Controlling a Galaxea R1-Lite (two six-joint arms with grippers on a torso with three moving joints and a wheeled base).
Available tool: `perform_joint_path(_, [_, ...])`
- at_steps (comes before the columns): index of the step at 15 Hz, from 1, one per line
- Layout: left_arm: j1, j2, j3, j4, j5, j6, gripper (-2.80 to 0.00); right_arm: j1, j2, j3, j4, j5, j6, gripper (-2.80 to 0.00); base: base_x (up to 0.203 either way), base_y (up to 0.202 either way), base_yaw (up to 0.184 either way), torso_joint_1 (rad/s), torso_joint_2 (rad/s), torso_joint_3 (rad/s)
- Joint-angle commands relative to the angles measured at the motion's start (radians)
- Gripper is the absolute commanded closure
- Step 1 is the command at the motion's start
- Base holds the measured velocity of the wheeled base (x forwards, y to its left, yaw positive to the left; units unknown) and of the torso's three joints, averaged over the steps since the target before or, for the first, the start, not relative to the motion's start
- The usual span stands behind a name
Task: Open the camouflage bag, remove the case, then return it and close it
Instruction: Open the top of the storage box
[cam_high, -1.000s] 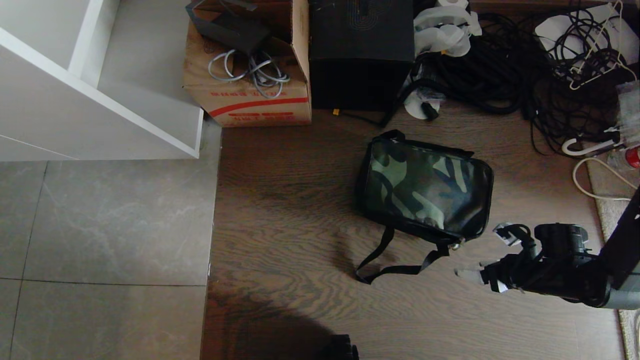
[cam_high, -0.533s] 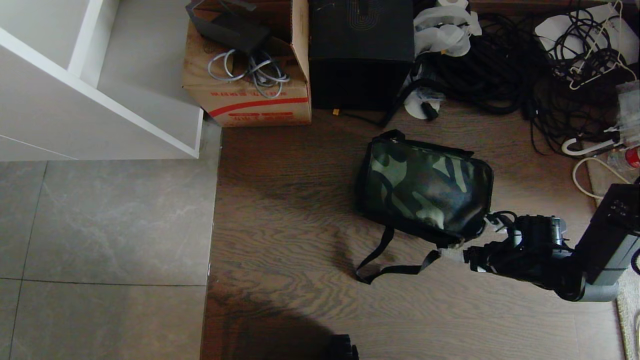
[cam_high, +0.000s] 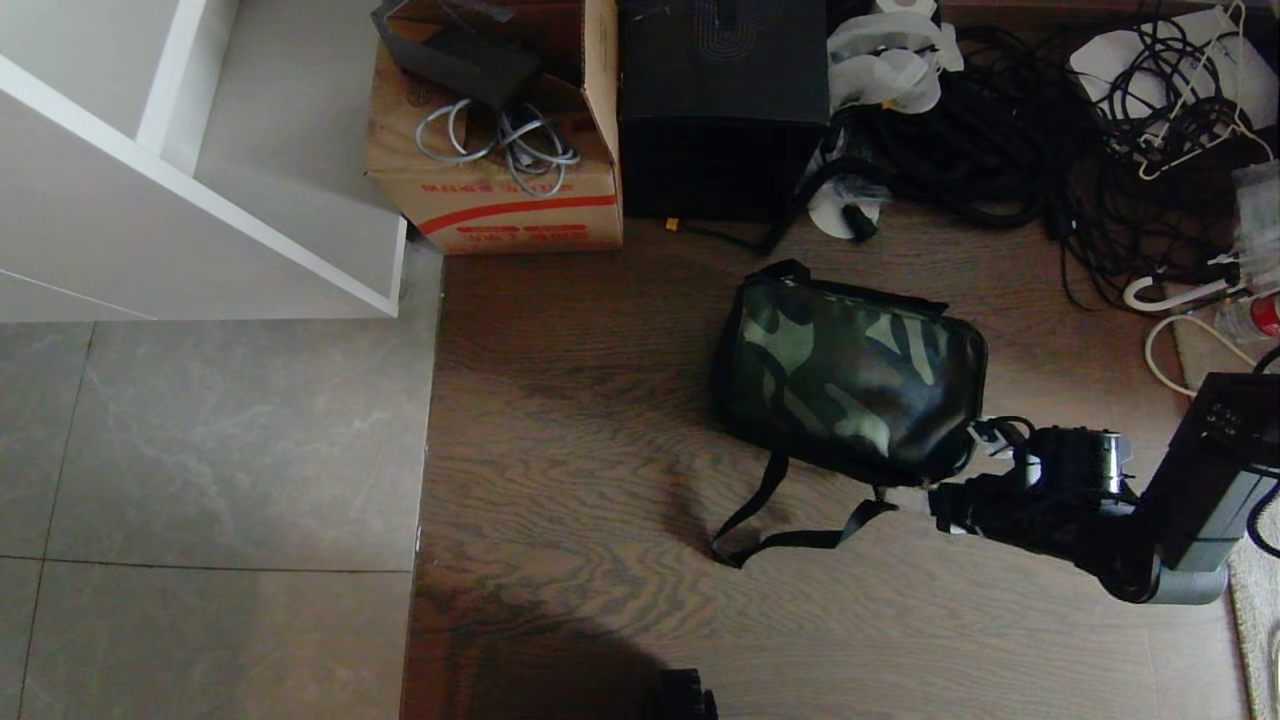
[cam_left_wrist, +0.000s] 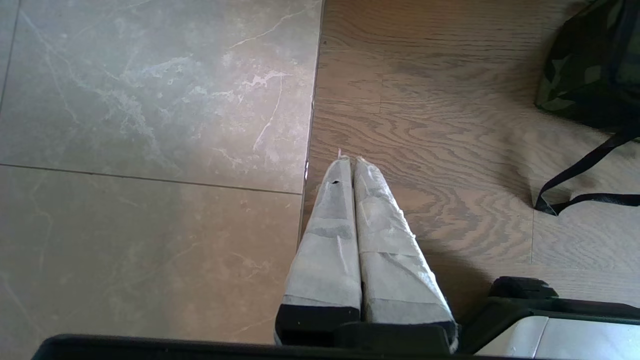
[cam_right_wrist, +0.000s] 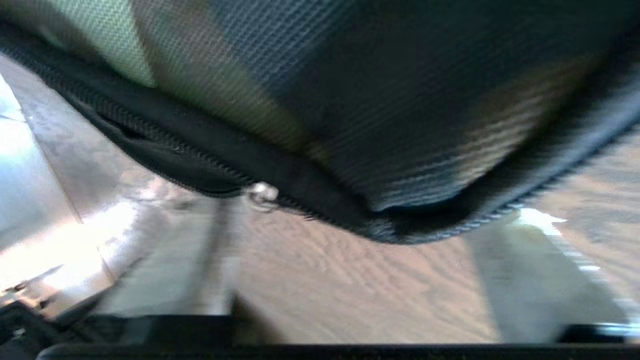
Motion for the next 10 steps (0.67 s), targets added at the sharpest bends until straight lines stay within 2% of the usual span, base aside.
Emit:
perform_joint_path(1, [0.000, 0.000, 0.009, -0.001, 0.000, -0.001, 0.00, -0.002, 0.008, 0.001, -0.009, 0.003, -0.011, 0.00, 0.000, 0.000, 0.000, 0.000, 0.00, 0.000])
perform_joint_path(8, [0.000, 0.000, 0.009, 0.000, 0.000, -0.001, 0.00, -0.005, -0.022, 0.024, -0.010, 0.002, -0.016, 0.00, 0.000, 0.000, 0.000, 0.000, 0.00, 0.000])
perform_joint_path(10, [0.000, 0.000, 0.010, 0.000, 0.000, -0.001, 0.00, -0.015, -0.045, 0.041, -0.009, 0.002, -0.040, 0.00, 0.000, 0.000, 0.000, 0.000, 0.00, 0.000])
